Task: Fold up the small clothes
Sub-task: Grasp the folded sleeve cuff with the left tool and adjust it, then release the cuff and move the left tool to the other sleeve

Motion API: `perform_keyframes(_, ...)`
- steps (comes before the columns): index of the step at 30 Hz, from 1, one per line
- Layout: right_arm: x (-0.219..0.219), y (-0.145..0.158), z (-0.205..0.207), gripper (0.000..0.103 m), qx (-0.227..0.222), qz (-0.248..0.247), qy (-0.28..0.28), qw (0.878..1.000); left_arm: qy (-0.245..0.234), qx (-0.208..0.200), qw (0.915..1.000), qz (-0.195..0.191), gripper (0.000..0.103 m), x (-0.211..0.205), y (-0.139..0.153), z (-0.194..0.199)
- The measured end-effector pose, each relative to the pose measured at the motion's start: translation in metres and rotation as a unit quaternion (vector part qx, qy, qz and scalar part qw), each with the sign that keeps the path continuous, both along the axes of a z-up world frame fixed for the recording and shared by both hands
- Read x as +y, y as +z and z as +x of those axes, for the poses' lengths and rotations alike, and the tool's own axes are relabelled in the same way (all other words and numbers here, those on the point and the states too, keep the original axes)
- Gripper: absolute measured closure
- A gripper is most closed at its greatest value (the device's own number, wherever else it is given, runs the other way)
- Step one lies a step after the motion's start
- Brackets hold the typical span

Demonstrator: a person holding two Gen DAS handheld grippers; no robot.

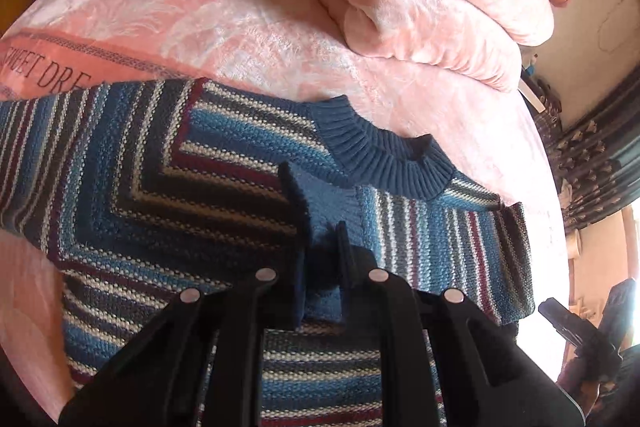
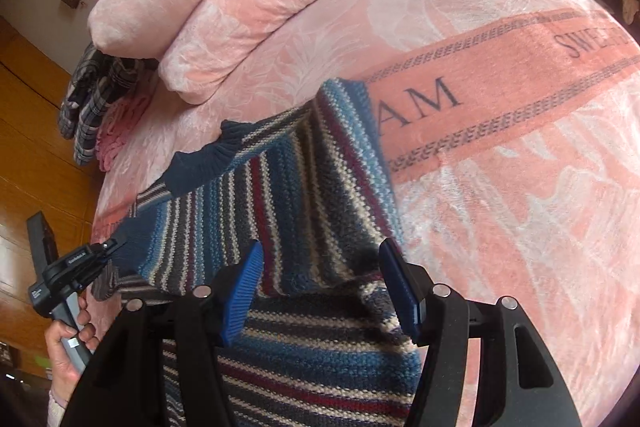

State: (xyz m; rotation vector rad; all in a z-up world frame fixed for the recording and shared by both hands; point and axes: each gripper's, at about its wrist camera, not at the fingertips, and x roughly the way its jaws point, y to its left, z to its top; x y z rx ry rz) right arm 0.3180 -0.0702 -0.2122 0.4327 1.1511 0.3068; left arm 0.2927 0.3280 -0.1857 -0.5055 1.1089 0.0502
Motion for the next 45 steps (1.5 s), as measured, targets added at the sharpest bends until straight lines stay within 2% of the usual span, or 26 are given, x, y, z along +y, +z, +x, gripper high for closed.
perform_keyframes(3,0.012,-0.024,0.011,0.043,0.030,-0.030,0.001,0.999,-0.008,0.031,0.9994,0.012,0.084,0.008,-0.026,0.002)
perform_keyframes(4,0.013,-0.031,0.012,0.043,0.036,-0.044,0.002,0.998,-0.010,0.043,0.9986,0.029,0.079,0.009,-0.034,0.002)
perform_keyframes(5,0.014,-0.035,0.013,0.043,0.038,-0.055,0.002,0.998,-0.013,0.050,0.9978,0.042,0.067,0.010,-0.042,0.002)
perform_keyframes(7,0.016,-0.036,0.011,0.043,0.033,-0.065,0.008,0.997,-0.022,0.048,0.9977,0.044,0.057,0.013,-0.048,-0.002)
perform_keyframes(10,0.023,-0.024,0.010,0.043,0.036,-0.092,0.026,0.995,-0.014,0.038,0.9983,0.043,0.038,0.018,-0.034,-0.012)
perform_keyframes(14,0.031,0.008,0.002,0.041,0.001,-0.044,0.028,0.999,0.011,-0.036,0.9991,0.017,0.019,0.017,0.009,-0.025)
perform_keyframes(16,0.041,0.011,0.004,0.041,0.000,-0.035,0.030,0.999,-0.008,-0.034,0.9994,0.002,0.019,0.005,0.014,-0.019)
perform_keyframes(18,0.054,0.005,0.006,0.041,0.008,-0.050,0.045,0.998,-0.033,-0.019,0.9992,-0.012,0.019,-0.013,0.006,-0.012)
perform_keyframes(21,0.065,-0.014,0.007,0.041,0.029,-0.073,0.052,0.996,-0.053,0.006,0.9985,0.008,0.019,-0.029,-0.015,-0.005)
perform_keyframes(24,0.066,-0.038,0.007,0.042,0.056,-0.087,0.045,0.994,-0.059,0.039,0.9974,0.010,0.019,-0.031,-0.042,-0.002)
perform_keyframes(27,0.069,-0.043,0.005,0.041,0.043,-0.096,0.046,0.993,-0.072,0.035,0.9963,0.030,0.019,-0.033,-0.053,-0.002)
perform_keyframes(34,0.078,-0.046,0.006,0.034,0.038,-0.119,0.054,0.991,-0.107,0.024,0.9901,0.088,0.016,-0.050,-0.056,-0.006)
perform_keyframes(36,0.082,-0.045,0.008,0.033,0.042,-0.125,0.056,0.990,-0.115,0.027,0.9888,0.092,0.016,-0.051,-0.052,-0.007)
perform_keyframes(39,0.084,-0.024,0.003,0.033,0.040,-0.115,0.054,0.991,-0.101,0.028,0.9932,0.050,0.020,-0.034,-0.034,-0.012)
perform_keyframes(41,0.088,-0.006,-0.005,0.033,0.020,-0.099,0.062,0.993,-0.079,0.003,0.9967,0.019,0.019,-0.008,-0.015,-0.025)
perform_keyframes(45,0.111,0.007,-0.014,0.033,0.005,-0.111,0.092,0.990,-0.019,-0.011,0.9993,0.032,0.015,0.064,0.006,-0.060)
